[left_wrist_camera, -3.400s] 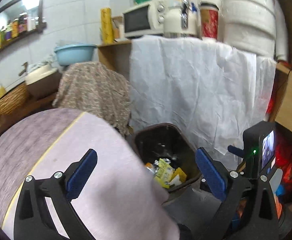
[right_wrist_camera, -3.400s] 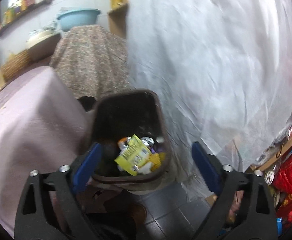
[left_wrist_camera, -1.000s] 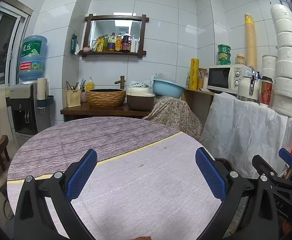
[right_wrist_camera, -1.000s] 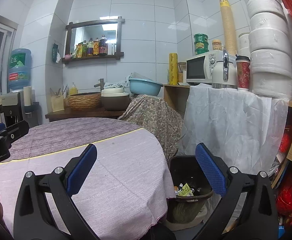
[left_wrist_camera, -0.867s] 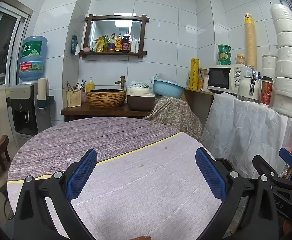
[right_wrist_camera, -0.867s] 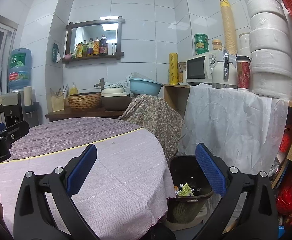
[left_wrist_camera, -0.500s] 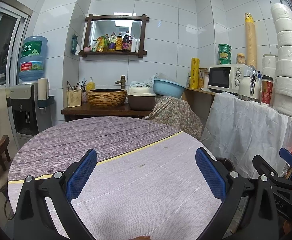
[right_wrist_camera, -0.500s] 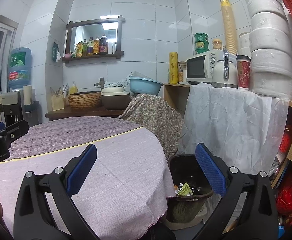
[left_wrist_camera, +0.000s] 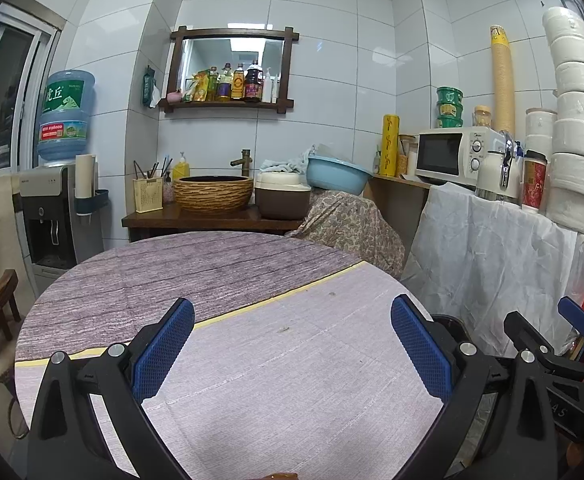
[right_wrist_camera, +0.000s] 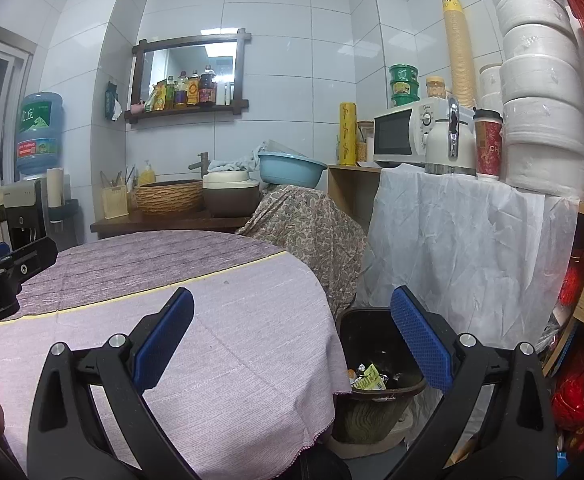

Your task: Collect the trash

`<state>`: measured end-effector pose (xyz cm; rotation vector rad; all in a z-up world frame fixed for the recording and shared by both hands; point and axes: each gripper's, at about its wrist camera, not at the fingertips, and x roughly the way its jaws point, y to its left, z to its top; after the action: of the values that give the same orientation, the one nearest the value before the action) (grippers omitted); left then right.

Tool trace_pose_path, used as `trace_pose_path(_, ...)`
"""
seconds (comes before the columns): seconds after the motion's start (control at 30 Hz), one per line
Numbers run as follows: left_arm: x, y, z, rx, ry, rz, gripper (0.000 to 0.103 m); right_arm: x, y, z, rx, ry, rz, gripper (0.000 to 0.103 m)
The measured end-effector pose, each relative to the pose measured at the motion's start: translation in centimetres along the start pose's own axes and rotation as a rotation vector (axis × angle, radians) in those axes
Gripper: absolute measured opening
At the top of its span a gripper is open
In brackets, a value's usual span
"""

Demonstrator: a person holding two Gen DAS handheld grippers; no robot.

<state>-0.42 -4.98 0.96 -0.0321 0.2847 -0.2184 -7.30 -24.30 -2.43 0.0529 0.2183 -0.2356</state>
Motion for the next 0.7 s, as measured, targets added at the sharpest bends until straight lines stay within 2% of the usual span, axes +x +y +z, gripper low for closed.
trace_pose_path(0.7, 0.47, -0.26, -0.04, 0.011, 0.022, 0.002, 0.097, 0.16, -0.07, -0.01, -0.002, 0.012, -0.013, 0.097)
